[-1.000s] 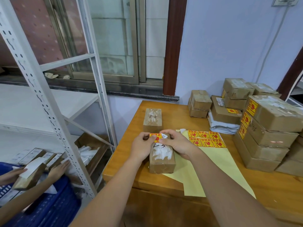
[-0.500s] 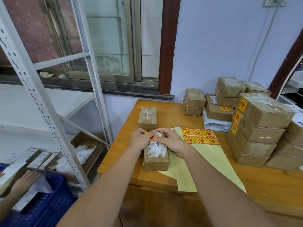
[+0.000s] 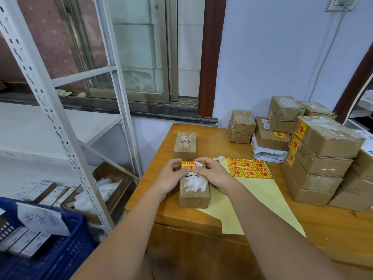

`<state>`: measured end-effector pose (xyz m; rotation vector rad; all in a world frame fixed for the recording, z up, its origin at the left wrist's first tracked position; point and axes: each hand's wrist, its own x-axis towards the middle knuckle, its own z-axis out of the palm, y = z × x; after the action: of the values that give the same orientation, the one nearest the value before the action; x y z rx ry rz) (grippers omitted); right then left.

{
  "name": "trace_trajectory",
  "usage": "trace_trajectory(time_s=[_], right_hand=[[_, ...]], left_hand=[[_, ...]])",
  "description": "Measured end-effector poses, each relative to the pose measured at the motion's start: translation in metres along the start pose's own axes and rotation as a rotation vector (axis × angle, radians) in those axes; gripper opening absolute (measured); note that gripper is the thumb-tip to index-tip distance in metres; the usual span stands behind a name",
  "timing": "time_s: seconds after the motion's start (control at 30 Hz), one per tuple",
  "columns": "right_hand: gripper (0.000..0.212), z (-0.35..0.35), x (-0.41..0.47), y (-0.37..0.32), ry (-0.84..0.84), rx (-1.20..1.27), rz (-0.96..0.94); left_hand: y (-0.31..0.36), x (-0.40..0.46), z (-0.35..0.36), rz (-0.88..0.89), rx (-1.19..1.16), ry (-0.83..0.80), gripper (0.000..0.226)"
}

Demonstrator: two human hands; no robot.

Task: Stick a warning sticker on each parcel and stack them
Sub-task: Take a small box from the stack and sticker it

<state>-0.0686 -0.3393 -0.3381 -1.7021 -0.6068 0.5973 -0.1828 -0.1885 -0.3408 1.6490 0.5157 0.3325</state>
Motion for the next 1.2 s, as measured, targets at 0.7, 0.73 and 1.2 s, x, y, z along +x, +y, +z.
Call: trace_trajectory(time_s=[0.7, 0.73, 1.2], right_hand=[[0.076, 0.025, -0.051, -0.04, 0.247, -0.737, -0.003], [0.082, 0.029, -0.055, -0.042, 0.219, -0.748, 0.044], [0.101, 0.052, -0.073, -0.029, 0.21, -0.601, 0.095]], left_hand=[[-0.003, -0.038, -0.001, 0.193, 0.124, 0.053, 0.022], [-0.004, -0.04, -0.002, 0.185, 0.119, 0.045, 0.024], [-0.004, -0.06, -0.013, 0.173, 0.101, -0.003, 0.04]])
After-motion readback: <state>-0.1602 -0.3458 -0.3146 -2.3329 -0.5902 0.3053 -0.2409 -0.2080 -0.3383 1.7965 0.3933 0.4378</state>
